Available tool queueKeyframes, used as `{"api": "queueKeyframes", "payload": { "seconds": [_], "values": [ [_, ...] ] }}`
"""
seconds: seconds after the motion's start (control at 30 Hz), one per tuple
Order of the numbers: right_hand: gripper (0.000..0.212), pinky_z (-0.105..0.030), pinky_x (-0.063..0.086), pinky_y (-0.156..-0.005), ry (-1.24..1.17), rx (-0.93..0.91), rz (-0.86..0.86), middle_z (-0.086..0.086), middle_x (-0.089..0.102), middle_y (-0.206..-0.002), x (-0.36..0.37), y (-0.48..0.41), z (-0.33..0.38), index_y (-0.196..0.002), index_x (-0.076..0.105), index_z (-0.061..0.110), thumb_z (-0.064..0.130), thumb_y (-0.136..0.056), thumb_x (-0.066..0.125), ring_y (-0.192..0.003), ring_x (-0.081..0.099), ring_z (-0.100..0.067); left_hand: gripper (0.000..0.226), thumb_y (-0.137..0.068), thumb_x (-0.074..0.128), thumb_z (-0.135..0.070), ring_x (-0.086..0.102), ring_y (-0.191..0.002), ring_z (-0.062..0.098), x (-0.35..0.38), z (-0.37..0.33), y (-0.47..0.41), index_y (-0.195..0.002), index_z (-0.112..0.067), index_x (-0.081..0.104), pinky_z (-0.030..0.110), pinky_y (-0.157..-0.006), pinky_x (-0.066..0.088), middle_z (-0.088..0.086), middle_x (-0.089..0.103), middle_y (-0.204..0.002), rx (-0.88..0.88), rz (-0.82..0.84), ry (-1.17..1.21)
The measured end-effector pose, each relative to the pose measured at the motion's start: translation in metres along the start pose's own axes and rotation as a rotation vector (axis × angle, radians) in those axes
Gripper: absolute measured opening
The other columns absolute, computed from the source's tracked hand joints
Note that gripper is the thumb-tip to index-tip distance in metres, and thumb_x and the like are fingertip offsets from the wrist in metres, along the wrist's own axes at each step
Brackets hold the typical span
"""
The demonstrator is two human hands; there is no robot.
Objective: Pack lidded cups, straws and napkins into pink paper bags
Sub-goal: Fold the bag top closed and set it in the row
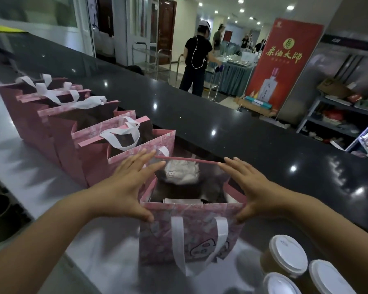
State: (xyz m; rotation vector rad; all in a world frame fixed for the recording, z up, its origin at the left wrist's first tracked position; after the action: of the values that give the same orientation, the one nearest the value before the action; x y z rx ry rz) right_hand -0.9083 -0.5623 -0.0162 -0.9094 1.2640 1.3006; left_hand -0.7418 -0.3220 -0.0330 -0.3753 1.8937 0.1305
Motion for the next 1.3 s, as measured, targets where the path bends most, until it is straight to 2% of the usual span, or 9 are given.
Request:
{"api": "queueKeyframes", "payload": {
  "seconds": [0.13,0.23,0.37,0.5,0.7,0.83,0.93,1.13,1.3],
  "values": [
    [0.131,-0.039,0.003,-0.113,-0.014,0.027,0.037,0.033,-0.017,-0.146,0.0,-0.011,0.001,-0.131,-0.022,0.062,0.046,-0.054,0.084,-0.139,-0.016,-0.005,0.124,-0.057,0.079,-0.054,-0.043,-0.116,-0.013,-0.003,0.002,-0.013,-0.126,-0.06,-0.024,0.024,-0.107,-0.01,-0.037,-0.045,-0.123,-0.02,0.083,0.02],
    [0.131,-0.036,0.019,-0.11,-0.028,0.014,-0.013,0.025,0.001,-0.148,-0.004,-0.016,0.001,-0.134,-0.019,0.058,0.044,-0.055,0.084,-0.136,0.005,-0.01,0.126,-0.058,0.079,-0.052,-0.038,-0.12,-0.008,-0.006,0.003,-0.02,-0.126,-0.058,-0.026,0.025,-0.107,-0.007,-0.029,-0.04,-0.131,-0.034,0.123,0.008],
    [0.128,-0.023,0.023,-0.1,-0.001,-0.02,-0.06,0.021,0.018,-0.141,-0.004,-0.019,-0.002,-0.137,-0.018,0.054,0.048,-0.056,0.081,-0.12,0.018,-0.005,0.126,-0.059,0.079,-0.05,-0.024,-0.131,0.0,-0.01,0.004,-0.026,-0.133,-0.053,-0.023,0.029,-0.111,0.0,-0.022,-0.035,-0.139,-0.068,0.155,0.004],
    [0.125,-0.026,0.035,-0.103,-0.155,-0.015,-0.068,0.017,0.031,-0.129,0.001,-0.021,-0.007,-0.134,-0.016,0.057,0.043,-0.058,0.082,-0.114,0.029,-0.003,0.124,-0.06,0.076,-0.055,-0.019,-0.136,0.003,-0.008,0.01,-0.03,-0.135,-0.049,-0.023,0.03,-0.112,-0.006,-0.018,-0.023,-0.149,-0.081,0.143,-0.063],
    [0.122,-0.026,0.043,-0.101,-0.381,0.032,-0.119,0.011,0.038,-0.13,0.008,-0.024,-0.02,-0.144,0.001,0.046,0.03,-0.058,0.087,-0.118,0.042,-0.006,0.109,-0.058,0.072,-0.057,0.001,-0.136,0.009,-0.011,0.013,-0.038,-0.145,-0.035,0.009,0.03,-0.112,0.003,-0.012,0.02,-0.142,-0.079,0.055,-0.135],
    [0.114,-0.029,0.046,-0.098,-0.41,0.02,-0.151,0.008,0.044,-0.128,0.012,-0.029,-0.024,-0.145,0.011,0.043,0.029,-0.059,0.086,-0.116,0.047,-0.006,0.099,-0.063,0.076,-0.035,0.041,-0.109,-0.003,-0.004,0.015,-0.038,-0.142,-0.039,0.017,0.013,-0.087,0.039,-0.018,0.028,-0.125,-0.124,0.072,0.118],
    [0.103,-0.032,0.051,-0.091,-0.427,0.021,-0.184,0.007,0.048,-0.125,0.014,-0.031,-0.028,-0.14,0.02,0.045,0.024,-0.062,0.085,-0.11,0.053,-0.009,0.091,-0.066,0.076,-0.03,0.038,-0.121,0.003,-0.004,0.017,-0.036,-0.142,-0.034,0.026,0.022,-0.099,0.038,-0.016,0.036,-0.133,-0.136,-0.031,0.094],
    [0.082,-0.03,0.051,-0.09,-0.386,0.0,-0.248,0.01,0.052,-0.12,0.02,-0.029,-0.03,-0.128,0.033,0.048,0.021,-0.068,0.082,-0.108,0.053,-0.006,0.05,-0.066,0.073,-0.026,0.042,-0.094,0.001,0.004,0.023,-0.034,-0.113,-0.035,0.06,0.021,-0.083,0.038,-0.017,0.055,-0.099,-0.119,-0.157,0.046],
    [0.07,-0.026,0.048,-0.087,-0.234,-0.074,-0.326,0.02,0.052,-0.108,0.02,-0.023,-0.021,-0.127,0.043,0.042,0.021,-0.071,0.08,-0.102,0.05,-0.003,0.038,-0.066,0.078,-0.013,0.054,-0.087,-0.006,0.011,0.03,-0.027,-0.088,-0.04,0.064,0.007,-0.072,0.04,-0.018,0.062,-0.091,-0.186,-0.235,0.354]
  ]
}}
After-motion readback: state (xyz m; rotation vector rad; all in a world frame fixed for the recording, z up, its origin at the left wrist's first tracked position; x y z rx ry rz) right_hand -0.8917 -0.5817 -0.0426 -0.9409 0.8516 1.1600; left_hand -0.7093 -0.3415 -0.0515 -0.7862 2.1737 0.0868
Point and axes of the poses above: each hand's wrist, its own y-axis away from the middle knuckle, its own x-axis out of the palm, z = x × y, the point moved 5 cm from there along -y, towards the middle knuckle
